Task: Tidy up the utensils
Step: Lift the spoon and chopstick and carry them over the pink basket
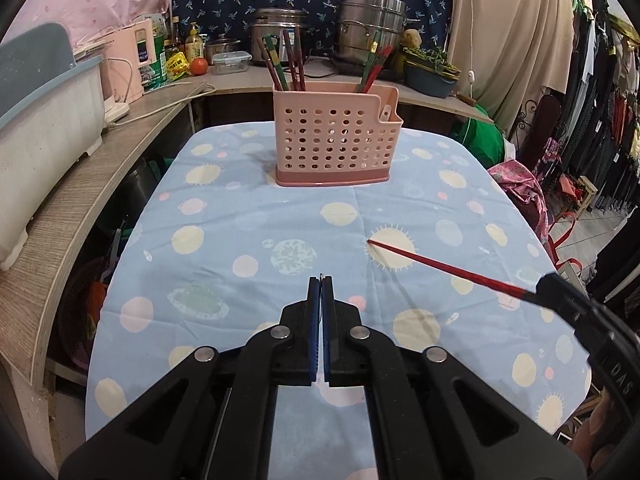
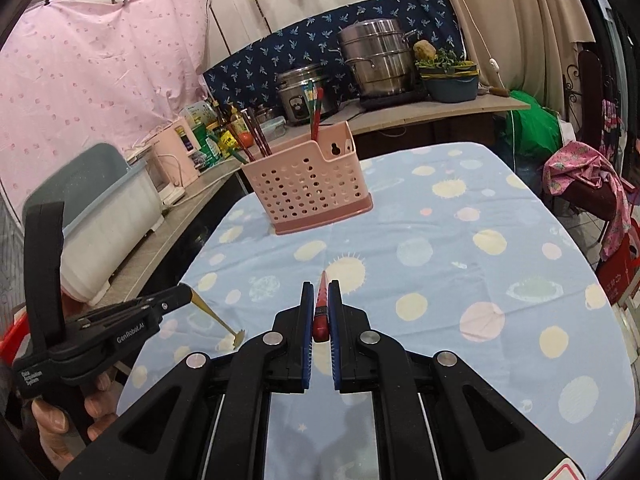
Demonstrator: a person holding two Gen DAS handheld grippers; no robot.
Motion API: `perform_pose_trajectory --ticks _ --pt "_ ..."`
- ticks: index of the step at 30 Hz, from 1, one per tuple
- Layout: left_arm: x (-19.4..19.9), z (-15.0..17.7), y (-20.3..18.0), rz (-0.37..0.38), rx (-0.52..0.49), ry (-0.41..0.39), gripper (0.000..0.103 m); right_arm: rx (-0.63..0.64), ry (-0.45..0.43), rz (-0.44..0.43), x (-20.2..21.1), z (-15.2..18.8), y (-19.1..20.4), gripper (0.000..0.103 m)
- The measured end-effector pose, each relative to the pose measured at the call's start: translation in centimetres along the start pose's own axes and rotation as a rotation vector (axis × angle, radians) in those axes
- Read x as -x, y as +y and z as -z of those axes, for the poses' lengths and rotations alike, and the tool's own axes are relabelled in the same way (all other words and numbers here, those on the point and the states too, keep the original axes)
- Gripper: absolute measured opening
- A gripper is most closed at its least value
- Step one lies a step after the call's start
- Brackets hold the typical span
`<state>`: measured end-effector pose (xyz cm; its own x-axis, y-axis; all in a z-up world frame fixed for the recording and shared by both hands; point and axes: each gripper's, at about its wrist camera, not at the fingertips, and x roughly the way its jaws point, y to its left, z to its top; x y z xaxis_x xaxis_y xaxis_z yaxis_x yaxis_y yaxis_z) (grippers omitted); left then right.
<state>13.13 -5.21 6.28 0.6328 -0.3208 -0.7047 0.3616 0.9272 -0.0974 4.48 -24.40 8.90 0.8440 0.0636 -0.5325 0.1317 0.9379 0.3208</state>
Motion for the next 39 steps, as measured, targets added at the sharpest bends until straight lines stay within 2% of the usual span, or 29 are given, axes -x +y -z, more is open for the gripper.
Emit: perform_pose_trajectory --ticks 10,18,29,39 --pt "0.9 -3.1 -0.2 0.018 -0.014 -0.031 0.001 0.038 -0.102 -0.022 -0.3 -5.7 1.1 0.007" --pt "1.4 -7.1 -0.9 0.057 -0.035 -0.063 0.001 0.064 -0.145 -0.047 -1.7 -10.1 2.0 0.007" --pt "1.4 -15.9 -1.3 0.115 -0.043 -0.123 0.001 0.048 -0.254 -0.083 -3.6 -19.1 2.7 0.007" --pt "-0.6 -23.3 -1.3 0.099 -0.041 -0.18 0.001 0.032 -0.34 -0.074 -7.2 -27.4 3.9 0.007"
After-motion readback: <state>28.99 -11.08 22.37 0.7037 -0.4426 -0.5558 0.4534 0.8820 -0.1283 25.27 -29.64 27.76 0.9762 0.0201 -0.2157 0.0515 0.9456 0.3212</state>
